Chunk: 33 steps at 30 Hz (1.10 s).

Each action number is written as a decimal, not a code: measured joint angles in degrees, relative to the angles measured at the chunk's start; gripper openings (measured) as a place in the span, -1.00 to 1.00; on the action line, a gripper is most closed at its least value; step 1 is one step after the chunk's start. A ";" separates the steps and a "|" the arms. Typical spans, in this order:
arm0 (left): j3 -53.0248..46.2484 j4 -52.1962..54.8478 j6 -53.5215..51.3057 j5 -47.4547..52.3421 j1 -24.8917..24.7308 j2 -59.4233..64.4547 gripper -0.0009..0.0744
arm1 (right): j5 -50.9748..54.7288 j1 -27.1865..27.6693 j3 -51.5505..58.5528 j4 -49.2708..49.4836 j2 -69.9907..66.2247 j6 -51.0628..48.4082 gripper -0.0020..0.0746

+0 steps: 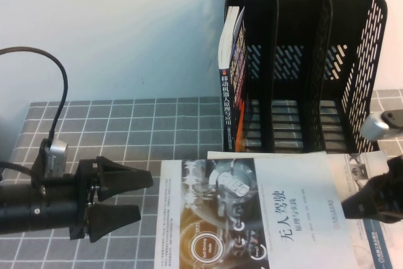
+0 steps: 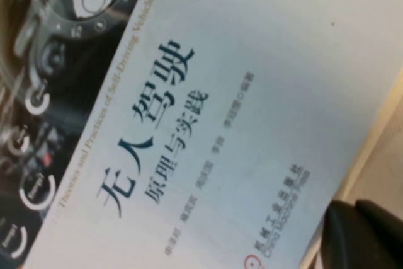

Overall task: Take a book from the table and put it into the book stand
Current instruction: Push book with right arm, then pick up the book with your left arm

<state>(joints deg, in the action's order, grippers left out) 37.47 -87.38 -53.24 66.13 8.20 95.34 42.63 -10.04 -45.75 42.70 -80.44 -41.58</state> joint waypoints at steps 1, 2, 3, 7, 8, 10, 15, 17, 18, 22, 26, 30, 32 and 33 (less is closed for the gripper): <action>0.00 -0.40 0.00 0.00 0.00 0.10 0.86 | -0.48 -0.25 0.00 1.04 -0.10 -0.83 -0.95; 0.00 -0.67 0.00 0.00 0.00 0.10 0.86 | -0.77 -0.49 0.00 1.85 -0.22 -1.34 -0.95; 0.00 -0.98 -0.09 0.00 0.00 0.10 0.86 | -1.11 -0.48 0.00 2.83 -0.32 -1.79 -0.95; 0.07 -2.11 -0.22 -0.13 -2.36 0.10 0.86 | -1.21 -0.61 0.00 4.32 -1.81 -2.44 -0.95; 0.07 -2.50 -0.22 -0.13 -3.42 0.10 0.86 | -1.30 -0.61 0.00 4.60 -2.27 -2.47 -0.95; 0.07 -3.56 -0.48 -0.13 -5.26 0.10 0.86 | -1.30 -0.61 0.00 4.73 -3.03 -2.57 -0.95; 0.07 -7.19 -1.31 -0.13 -7.45 0.42 0.86 | -0.93 -0.61 -0.46 5.72 -4.14 -2.70 -0.95; 0.07 -7.69 -1.31 -0.13 -7.45 0.95 0.86 | -0.90 -0.61 -0.56 5.99 -4.22 -2.80 -0.95; 0.07 -7.69 -1.31 -0.13 -7.45 1.10 0.86 | -0.90 -0.61 -0.56 5.99 -4.22 -2.80 -0.95; -1.99 -7.45 -2.78 -0.21 -7.45 1.49 0.86 | -0.90 -0.61 -0.56 5.99 -4.22 -2.80 -0.95; -6.07 -9.34 -5.58 -0.21 -7.45 1.49 0.86 | -0.90 -0.61 -0.56 5.99 -4.22 -3.02 -0.95; -9.13 -9.63 -7.62 -0.47 -7.45 1.49 0.86 | -0.90 -0.61 -0.56 5.99 -4.26 -3.03 -0.95; -9.68 -9.72 -8.20 -0.47 -7.45 1.49 0.86 | -0.90 -0.61 -0.56 5.99 -4.26 -3.09 -0.95; -9.67 -9.77 -8.42 -0.47 -7.45 1.49 0.86 | -0.90 -0.61 -0.56 5.99 -4.26 -3.09 -0.95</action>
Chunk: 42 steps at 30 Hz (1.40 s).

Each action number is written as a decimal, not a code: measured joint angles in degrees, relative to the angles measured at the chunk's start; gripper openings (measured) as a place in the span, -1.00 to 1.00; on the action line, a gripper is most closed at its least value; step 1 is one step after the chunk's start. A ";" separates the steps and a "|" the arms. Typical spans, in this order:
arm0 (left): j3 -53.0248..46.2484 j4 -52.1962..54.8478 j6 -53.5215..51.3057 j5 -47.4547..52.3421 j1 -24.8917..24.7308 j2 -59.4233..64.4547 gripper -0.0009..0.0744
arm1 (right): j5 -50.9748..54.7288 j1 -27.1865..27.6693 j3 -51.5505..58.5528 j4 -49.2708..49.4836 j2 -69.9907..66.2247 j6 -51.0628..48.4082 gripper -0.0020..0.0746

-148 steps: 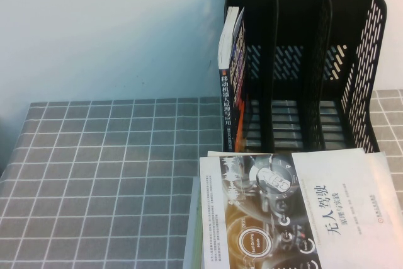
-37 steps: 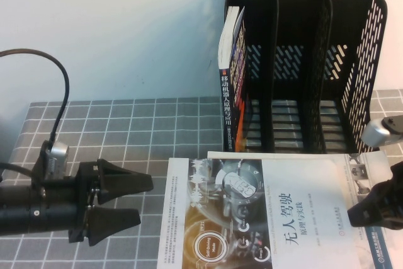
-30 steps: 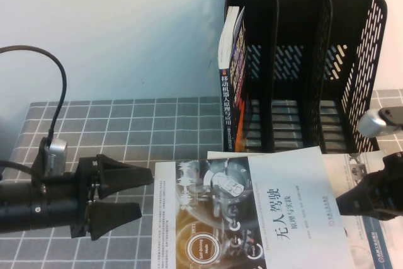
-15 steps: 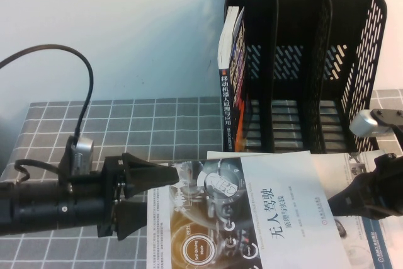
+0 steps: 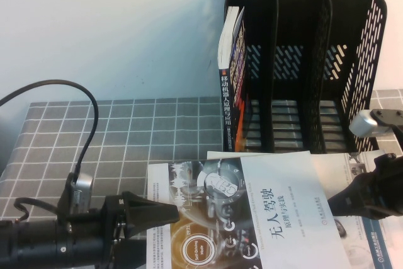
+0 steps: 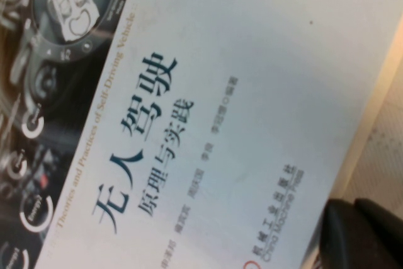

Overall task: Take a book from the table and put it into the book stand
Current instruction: Pick up the book with your left arm

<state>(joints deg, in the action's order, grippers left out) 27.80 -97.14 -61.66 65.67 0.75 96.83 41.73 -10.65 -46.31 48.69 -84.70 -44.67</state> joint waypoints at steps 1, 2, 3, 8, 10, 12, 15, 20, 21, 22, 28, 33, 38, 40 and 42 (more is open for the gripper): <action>0.00 -0.14 -0.12 0.00 0.00 0.00 0.86 | 0.00 0.00 0.00 0.00 0.00 -0.06 -0.95; 0.00 -0.28 -0.12 0.00 0.00 0.00 0.86 | 0.00 0.00 0.00 0.00 0.00 -0.06 -0.95; 0.00 -0.37 -0.21 0.00 0.00 0.00 0.86 | 0.00 0.00 0.00 0.00 0.00 -0.06 -0.95; -0.26 -0.66 -0.35 -0.11 0.00 0.00 0.86 | 0.00 0.00 0.00 0.00 0.00 -0.06 -0.95; -0.34 -0.65 -0.35 -0.11 0.00 0.00 0.86 | 0.00 0.00 0.00 0.00 0.00 -0.14 -0.95; -0.34 -0.75 -0.35 -0.11 0.00 0.00 0.86 | 0.00 0.00 0.00 0.00 0.00 -0.14 -0.95; -0.34 -0.69 -0.35 -0.11 0.00 0.00 0.86 | -0.12 0.00 0.00 0.09 0.00 -0.51 -0.95; -0.34 -0.69 -0.35 -0.11 0.00 0.00 0.62 | -0.22 0.00 0.00 0.09 0.00 -0.69 -0.95; -0.34 -0.69 -0.35 -0.11 0.00 0.00 0.55 | -0.22 0.00 0.00 0.09 0.00 -0.69 -0.95; -0.34 -0.69 -0.35 -0.11 0.00 0.00 0.49 | -0.22 0.00 0.00 0.09 0.00 -0.69 -0.95; -0.34 -0.69 -0.39 -0.11 0.00 0.00 0.24 | -0.22 0.00 0.00 0.09 0.00 -0.78 -0.95; -0.34 -0.78 -2.03 -0.11 0.00 0.00 0.06 | -0.01 0.00 0.00 0.09 0.00 -0.78 -0.95; -0.34 -0.91 -2.98 0.24 0.00 0.00 -0.40 | -0.01 0.00 0.00 0.09 0.00 -1.55 -0.95; -0.34 -1.05 -3.32 0.79 0.00 0.00 -0.60 | 0.08 0.00 0.00 -0.35 0.00 -1.81 -0.95; -0.34 -1.17 -3.86 1.38 0.00 -0.10 -0.71 | 0.08 0.00 0.00 -1.17 0.00 -1.92 -0.95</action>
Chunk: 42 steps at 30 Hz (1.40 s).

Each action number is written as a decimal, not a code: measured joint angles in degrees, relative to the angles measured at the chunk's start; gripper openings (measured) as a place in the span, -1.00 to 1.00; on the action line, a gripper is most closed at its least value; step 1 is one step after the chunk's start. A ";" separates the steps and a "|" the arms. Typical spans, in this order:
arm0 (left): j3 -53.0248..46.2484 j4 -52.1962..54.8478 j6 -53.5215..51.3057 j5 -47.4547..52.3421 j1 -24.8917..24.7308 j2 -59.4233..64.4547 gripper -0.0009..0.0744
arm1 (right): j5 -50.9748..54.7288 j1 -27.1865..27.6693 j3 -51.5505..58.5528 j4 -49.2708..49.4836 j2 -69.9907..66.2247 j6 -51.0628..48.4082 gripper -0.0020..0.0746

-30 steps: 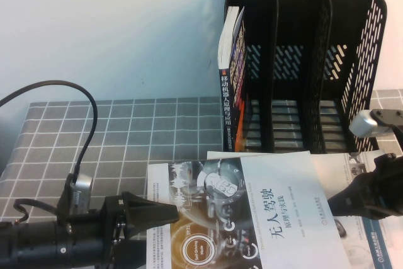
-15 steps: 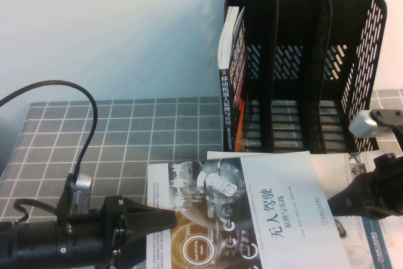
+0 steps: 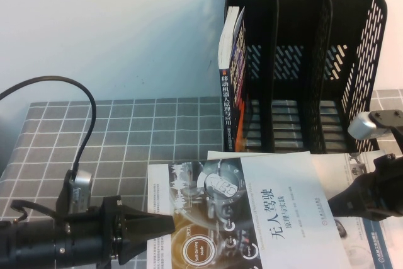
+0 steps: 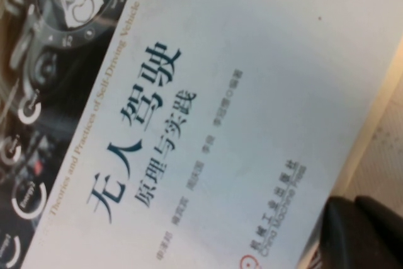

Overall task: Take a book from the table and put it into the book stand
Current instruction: Pick up the book with your left arm, then place the book on the book shelf

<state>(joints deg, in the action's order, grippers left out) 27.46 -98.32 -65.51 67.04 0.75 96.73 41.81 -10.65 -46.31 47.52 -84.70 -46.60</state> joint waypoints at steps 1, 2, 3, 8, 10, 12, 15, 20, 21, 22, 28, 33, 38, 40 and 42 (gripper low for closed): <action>0.00 0.00 -0.13 0.00 0.00 0.00 -0.71 | 0.13 0.00 -0.11 -0.29 0.00 0.00 -0.95; 0.00 0.00 -0.37 0.03 0.00 0.00 -0.71 | 0.35 0.00 -0.11 -0.54 0.00 0.00 -0.95; 0.00 0.00 -0.51 0.13 0.00 0.00 -0.71 | 0.59 0.00 -0.22 -0.67 0.00 0.00 -0.95; 0.00 0.00 -0.75 0.13 0.00 0.00 -0.71 | 1.92 0.00 -0.46 -3.85 1.09 0.00 -0.95; 0.00 0.00 -0.47 0.13 0.00 -0.40 -0.71 | 2.71 -0.20 -0.49 -7.03 2.43 0.67 -0.95; 0.00 0.00 0.51 -0.39 0.00 -1.83 -0.71 | 4.09 -0.34 -1.22 -12.23 4.43 2.76 -0.95; 0.00 0.83 3.16 -1.68 0.00 -5.21 -0.71 | 5.93 -0.34 -3.66 -20.73 8.46 7.51 -0.95; 2.09 3.00 10.16 -2.84 0.00 -12.55 -0.71 | 8.73 -0.34 -8.46 -31.62 15.44 15.18 -0.95; 3.38 3.46 11.65 -2.92 0.00 -14.13 -0.71 | 9.10 -0.34 -9.19 -33.09 16.84 16.29 -0.95; 4.55 3.89 12.80 -2.96 0.00 -15.62 -0.71 | 9.25 -0.34 -9.63 -33.97 18.16 16.99 -0.95; 16.97 12.86 22.89 -4.06 0.00 -20.83 -0.71 | 10.21 -0.34 -10.31 -35.84 23.87 20.17 -0.95; 28.68 19.95 31.08 -5.31 0.00 -21.13 -0.71 | 10.44 -0.34 -10.31 -36.08 26.17 21.08 -0.95; 40.77 26.32 37.20 -9.97 -3.13 -21.13 -0.71 | 11.46 -0.34 -10.31 -36.08 26.89 22.22 -0.95; 45.92 28.81 39.03 -12.93 -5.71 -20.37 -0.71 | 12.79 -0.34 -10.31 -36.08 26.89 22.35 -0.95; 50.64 30.27 40.68 -14.88 -8.43 -18.79 -0.71 | 14.22 -0.34 -10.31 -36.08 26.89 22.44 -0.95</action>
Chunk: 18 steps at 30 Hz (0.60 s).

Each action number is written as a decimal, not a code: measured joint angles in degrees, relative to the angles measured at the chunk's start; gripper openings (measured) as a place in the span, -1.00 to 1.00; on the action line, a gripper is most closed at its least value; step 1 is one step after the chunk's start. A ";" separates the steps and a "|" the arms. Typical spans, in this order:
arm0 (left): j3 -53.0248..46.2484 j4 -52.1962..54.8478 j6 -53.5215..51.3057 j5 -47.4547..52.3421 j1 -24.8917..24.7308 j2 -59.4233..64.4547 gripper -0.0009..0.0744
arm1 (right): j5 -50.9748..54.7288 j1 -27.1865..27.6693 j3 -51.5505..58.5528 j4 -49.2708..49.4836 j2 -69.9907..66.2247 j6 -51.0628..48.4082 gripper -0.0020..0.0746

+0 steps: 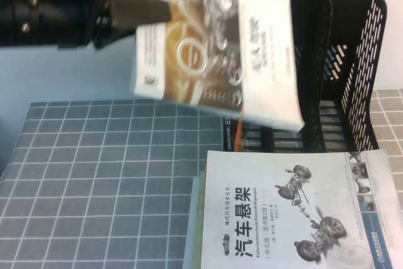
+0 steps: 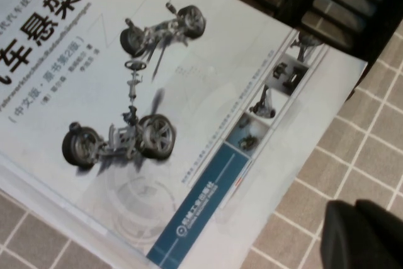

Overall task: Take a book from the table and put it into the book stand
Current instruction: Place the book on the book shelf

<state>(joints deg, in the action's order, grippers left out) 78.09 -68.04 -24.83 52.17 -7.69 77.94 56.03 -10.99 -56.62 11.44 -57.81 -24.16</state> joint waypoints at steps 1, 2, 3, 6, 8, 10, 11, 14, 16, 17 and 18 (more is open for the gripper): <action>2.68 0.52 0.87 -0.57 -1.29 1.20 -0.71 | 0.53 0.00 0.00 0.00 0.00 0.00 -0.95; 4.83 0.90 1.83 -0.68 -2.30 2.58 -0.71 | 0.95 0.00 0.00 0.11 0.14 0.00 -0.95; 7.49 1.71 3.12 -0.81 -3.58 4.07 -0.71 | 1.16 0.00 0.00 0.26 0.28 0.00 -0.95; 14.55 5.22 7.61 -0.22 -6.74 8.63 -0.71 | 1.47 0.00 0.00 0.52 1.22 0.00 -0.95; 19.23 7.89 10.32 0.69 -8.00 11.60 -0.71 | 1.79 0.00 0.00 0.62 2.45 0.00 -0.95; 23.43 10.37 12.84 1.79 -8.92 15.08 -0.71 | 2.02 0.00 0.00 0.62 4.11 0.00 -0.95; 24.95 11.35 13.86 2.49 -9.20 16.71 -0.71 | 2.26 0.00 0.00 0.62 5.07 0.00 -0.95; 29.82 14.99 17.08 3.49 -9.20 20.55 -0.71 | 2.51 0.00 0.00 -0.17 7.70 0.92 -0.95; 32.45 17.38 18.14 3.62 -9.20 22.69 -0.71 | 2.64 0.00 0.00 -0.39 9.12 1.25 -0.95; 33.50 18.28 18.54 3.62 -9.20 23.48 -0.71 | 2.64 0.00 0.00 -0.40 9.76 1.36 -0.95; 34.40 18.98 18.99 3.49 -9.20 24.40 -0.71 | 2.64 0.00 0.00 -0.49 10.21 1.40 -0.95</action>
<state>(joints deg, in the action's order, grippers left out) 112.49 -49.06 -5.84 55.65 -16.89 102.35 58.68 -10.99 -56.62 10.95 -47.59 -22.76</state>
